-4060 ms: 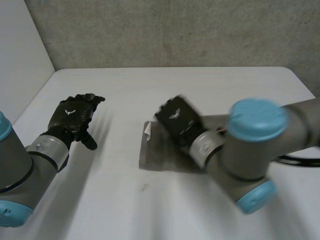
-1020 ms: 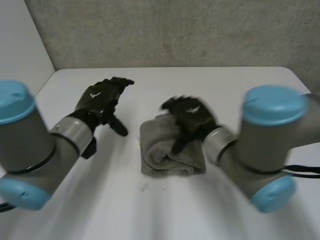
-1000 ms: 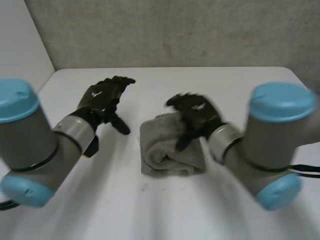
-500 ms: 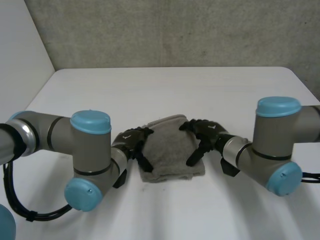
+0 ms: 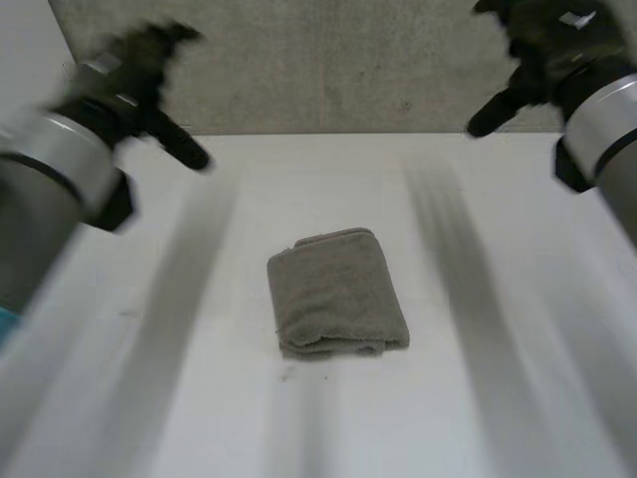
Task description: Fold the towel.
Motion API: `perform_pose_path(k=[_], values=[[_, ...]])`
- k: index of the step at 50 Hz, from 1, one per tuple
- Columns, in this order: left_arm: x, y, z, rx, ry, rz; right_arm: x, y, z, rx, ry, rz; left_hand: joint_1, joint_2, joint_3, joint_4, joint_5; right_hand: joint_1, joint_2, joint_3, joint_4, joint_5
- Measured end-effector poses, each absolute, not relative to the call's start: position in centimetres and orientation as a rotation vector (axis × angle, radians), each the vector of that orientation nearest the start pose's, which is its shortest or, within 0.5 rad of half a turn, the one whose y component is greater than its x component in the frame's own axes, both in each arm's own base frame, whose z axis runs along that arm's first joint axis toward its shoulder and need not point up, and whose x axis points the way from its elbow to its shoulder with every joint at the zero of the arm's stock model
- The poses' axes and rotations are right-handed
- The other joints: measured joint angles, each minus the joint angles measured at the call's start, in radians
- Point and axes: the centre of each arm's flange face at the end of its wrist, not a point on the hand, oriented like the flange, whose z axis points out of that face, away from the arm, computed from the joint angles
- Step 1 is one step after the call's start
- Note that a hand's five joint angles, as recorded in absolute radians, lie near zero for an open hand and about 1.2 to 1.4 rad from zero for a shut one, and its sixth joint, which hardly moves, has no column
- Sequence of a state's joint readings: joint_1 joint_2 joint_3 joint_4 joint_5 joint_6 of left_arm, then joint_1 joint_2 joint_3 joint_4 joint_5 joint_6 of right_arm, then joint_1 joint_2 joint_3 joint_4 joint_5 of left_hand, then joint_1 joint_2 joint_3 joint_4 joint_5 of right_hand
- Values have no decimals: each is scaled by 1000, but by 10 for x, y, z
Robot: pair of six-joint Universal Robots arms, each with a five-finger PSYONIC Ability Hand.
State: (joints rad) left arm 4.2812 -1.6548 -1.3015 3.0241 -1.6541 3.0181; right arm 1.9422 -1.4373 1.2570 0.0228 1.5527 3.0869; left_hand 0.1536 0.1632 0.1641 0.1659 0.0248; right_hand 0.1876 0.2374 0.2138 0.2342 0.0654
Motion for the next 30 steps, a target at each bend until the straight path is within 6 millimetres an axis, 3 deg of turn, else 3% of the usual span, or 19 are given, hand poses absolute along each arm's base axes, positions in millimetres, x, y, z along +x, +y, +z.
perform_pose_path(k=[5,9,30], values=[[-215,-243,379,190,2336,-2444,237,-271,373,-440,1918,-2220,0,0,0,0,0,0,0,0,0,0],[-207,-238,385,207,2317,-2397,235,-269,373,-466,1967,-2205,0,0,0,0,0,0,0,0,0,0],[-225,-227,365,382,2412,-2337,239,-266,363,-512,2001,-2165,0,0,0,0,0,0,0,0,0,0]])
